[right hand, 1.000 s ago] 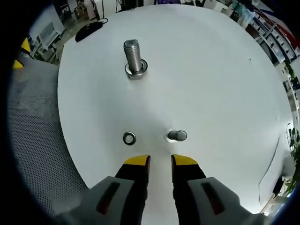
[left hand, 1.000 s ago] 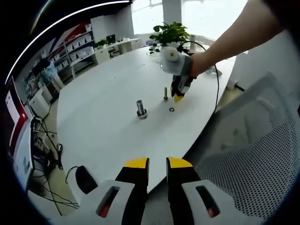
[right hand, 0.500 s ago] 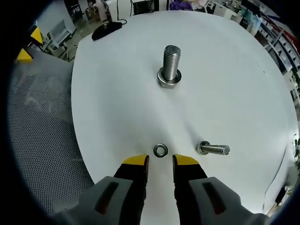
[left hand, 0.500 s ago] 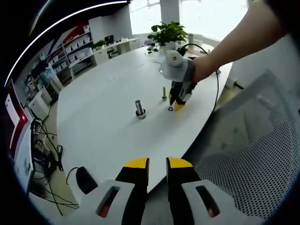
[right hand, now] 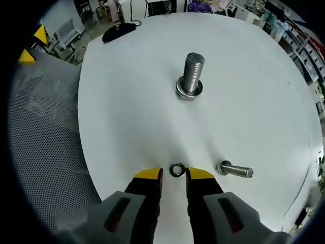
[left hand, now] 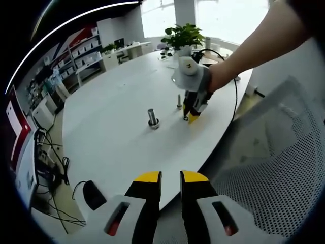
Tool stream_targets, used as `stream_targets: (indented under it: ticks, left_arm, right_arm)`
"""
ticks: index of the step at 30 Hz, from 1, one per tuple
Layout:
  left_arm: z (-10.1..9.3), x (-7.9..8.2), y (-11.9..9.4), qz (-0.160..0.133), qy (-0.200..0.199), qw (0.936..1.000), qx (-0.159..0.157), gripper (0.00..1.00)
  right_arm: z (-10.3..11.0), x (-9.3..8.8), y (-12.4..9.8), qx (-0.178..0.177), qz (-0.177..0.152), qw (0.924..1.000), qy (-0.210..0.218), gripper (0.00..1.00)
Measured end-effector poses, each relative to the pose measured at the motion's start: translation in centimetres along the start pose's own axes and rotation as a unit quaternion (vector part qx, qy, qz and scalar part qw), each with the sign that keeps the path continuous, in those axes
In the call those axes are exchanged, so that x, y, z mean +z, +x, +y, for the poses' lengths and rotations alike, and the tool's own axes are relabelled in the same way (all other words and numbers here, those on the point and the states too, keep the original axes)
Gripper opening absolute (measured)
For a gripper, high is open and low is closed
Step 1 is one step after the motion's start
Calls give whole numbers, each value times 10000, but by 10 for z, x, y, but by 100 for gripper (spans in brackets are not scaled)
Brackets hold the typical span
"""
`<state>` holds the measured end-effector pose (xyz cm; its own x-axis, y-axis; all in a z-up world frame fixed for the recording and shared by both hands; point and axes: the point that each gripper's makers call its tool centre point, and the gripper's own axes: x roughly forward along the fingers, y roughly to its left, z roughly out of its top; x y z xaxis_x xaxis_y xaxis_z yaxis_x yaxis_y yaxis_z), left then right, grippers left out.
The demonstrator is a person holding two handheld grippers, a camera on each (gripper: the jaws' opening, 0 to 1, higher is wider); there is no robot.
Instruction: Place the washer onto the threaded stud by aligning its center hole with the stud, sliding it down to the base, and recovering from edge contact or off-axis alignment until the washer reaches the visible bottom stop.
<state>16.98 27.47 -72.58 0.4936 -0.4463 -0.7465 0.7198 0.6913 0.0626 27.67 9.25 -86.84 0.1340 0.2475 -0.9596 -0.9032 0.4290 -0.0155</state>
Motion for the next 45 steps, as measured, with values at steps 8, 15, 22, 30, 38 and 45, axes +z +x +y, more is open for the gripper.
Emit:
stream_targets:
  ticks: [8,15,22,30,38,45]
  left_arm:
    - [-1,-1,1,41,13,10000,-25,12]
    - [-5,-3,3,110,106,9999,-76,12]
    - [-6,-5,4,187,91,9997,-124,12]
    - [-7,-7,6,268,79,9994,-179,12]
    - [-9,-9,7,307,60,9992,-239,12]
    - [-10,-9,7,309,36,9992,-258,12]
  right_arm:
    - [-4,-1,0,64,304,9992,-270,16]
    - [-2,0,2,-9,723,9969,-296,16]
    - [-5,-1,6,-130,1126,9934,-156,15]
    - [-3,-1,4,-220,1325,9908,-175,15]
    - [-5,-2,4,-144,1140,9933,152,15]
    - [-2,-1,3,-226,855,9960,104,14]
